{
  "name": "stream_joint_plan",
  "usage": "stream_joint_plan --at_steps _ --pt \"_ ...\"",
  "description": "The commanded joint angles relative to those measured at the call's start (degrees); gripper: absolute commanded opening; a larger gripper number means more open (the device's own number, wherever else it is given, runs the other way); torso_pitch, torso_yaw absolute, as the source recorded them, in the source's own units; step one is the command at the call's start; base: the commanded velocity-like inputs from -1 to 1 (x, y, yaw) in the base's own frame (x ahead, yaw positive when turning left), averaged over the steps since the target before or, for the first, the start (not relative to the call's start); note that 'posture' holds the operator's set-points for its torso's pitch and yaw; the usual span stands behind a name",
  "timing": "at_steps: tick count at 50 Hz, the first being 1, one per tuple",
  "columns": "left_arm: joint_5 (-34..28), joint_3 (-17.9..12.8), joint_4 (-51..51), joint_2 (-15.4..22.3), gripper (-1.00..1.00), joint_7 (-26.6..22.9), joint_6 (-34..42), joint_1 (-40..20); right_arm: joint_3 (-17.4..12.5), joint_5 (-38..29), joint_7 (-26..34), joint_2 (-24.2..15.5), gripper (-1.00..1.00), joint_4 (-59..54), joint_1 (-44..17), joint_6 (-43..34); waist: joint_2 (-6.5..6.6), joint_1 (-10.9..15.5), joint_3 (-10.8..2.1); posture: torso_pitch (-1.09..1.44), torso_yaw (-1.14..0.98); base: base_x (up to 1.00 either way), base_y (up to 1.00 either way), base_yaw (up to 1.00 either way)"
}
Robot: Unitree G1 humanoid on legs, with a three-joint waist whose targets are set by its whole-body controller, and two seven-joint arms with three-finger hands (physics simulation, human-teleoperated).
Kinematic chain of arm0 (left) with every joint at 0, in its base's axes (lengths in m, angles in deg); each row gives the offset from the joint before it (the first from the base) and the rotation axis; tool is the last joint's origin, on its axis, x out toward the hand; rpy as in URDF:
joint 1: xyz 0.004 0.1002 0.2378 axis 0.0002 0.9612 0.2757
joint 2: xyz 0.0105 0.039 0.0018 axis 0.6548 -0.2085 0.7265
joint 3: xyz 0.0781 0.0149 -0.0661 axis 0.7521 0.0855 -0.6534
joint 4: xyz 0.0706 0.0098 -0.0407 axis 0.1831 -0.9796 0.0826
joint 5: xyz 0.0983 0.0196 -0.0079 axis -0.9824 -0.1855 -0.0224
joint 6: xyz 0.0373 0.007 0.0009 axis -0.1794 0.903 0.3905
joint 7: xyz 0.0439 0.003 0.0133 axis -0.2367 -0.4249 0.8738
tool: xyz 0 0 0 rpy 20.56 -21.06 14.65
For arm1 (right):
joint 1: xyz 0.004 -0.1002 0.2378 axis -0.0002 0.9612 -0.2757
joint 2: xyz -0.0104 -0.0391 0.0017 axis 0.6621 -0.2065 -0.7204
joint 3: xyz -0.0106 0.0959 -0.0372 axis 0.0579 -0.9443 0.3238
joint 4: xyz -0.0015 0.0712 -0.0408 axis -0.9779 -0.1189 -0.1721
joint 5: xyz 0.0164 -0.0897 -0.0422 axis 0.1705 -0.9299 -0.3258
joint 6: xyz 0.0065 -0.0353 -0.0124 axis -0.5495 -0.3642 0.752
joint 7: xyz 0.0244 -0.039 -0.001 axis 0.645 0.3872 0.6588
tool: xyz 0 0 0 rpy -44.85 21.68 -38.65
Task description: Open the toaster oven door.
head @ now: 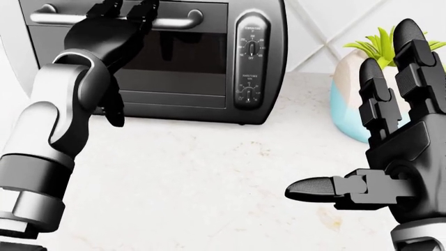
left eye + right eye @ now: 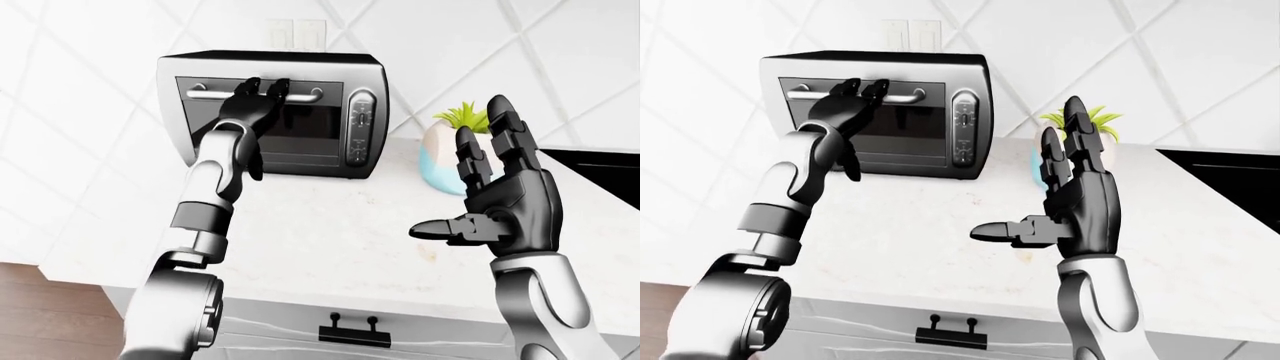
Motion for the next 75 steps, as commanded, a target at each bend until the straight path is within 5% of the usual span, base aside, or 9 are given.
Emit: stream_joint_plan --at_steps 1,10,14,29,44,63,75 --pt "0.4 -0.2 -0.6 0.6 1.0 1.3 0.3 -2.6 0.3 -0.1 0.3 -0.1 1.0 1.6 -0.9 1.7 -0.02 -0.1 -0.35 -0.38 0.0 0.0 0.0 0.0" --pt "0.5 0.6 -3.2 0.2 0.98 0.3 0.7 -2.6 0.1 0.0 0.5 0.0 1.0 1.5 -0.5 2.1 0.09 -0.1 -0.58 -0.38 0.0 0.0 0.0 0.0" --pt "0.4 0.7 -3.3 0.1 0.69 0.0 0.8 -2.9 -0.2 0.2 0.5 -0.1 1.0 1.5 -0.6 1.9 0.11 -0.2 -0.63 -0.38 0.0 0.0 0.0 0.0" --pt "-0.2 0.0 2.8 0.6 0.36 -4.0 1.2 0.1 -0.9 1.0 0.2 -0.3 1.0 1.4 -0.7 1.9 0.22 -0.4 -0.83 -0.38 0.0 0.0 0.0 0.0" --pt "0.9 -1.0 10.5 1.1 0.25 -9.3 3.3 6.9 -0.9 1.3 -0.3 -0.5 1.0 1.6 -1.0 1.6 0.58 -0.5 -0.88 -0.38 0.0 0.0 0.0 0.0" --pt "1.8 -2.9 35.9 -0.4 0.15 -19.1 6.7 19.6 -2.9 3.2 -0.8 -1.7 1.0 2.1 -1.7 0.5 0.4 0.1 0.12 -0.38 0.0 0.0 0.0 0.0" --pt "4.7 -4.8 52.9 -0.6 0.14 -31.2 10.9 25.0 -2.3 2.8 -0.8 -1.4 1.0 2.2 -1.1 1.0 0.13 0.5 0.42 -0.38 0.0 0.0 0.0 0.0"
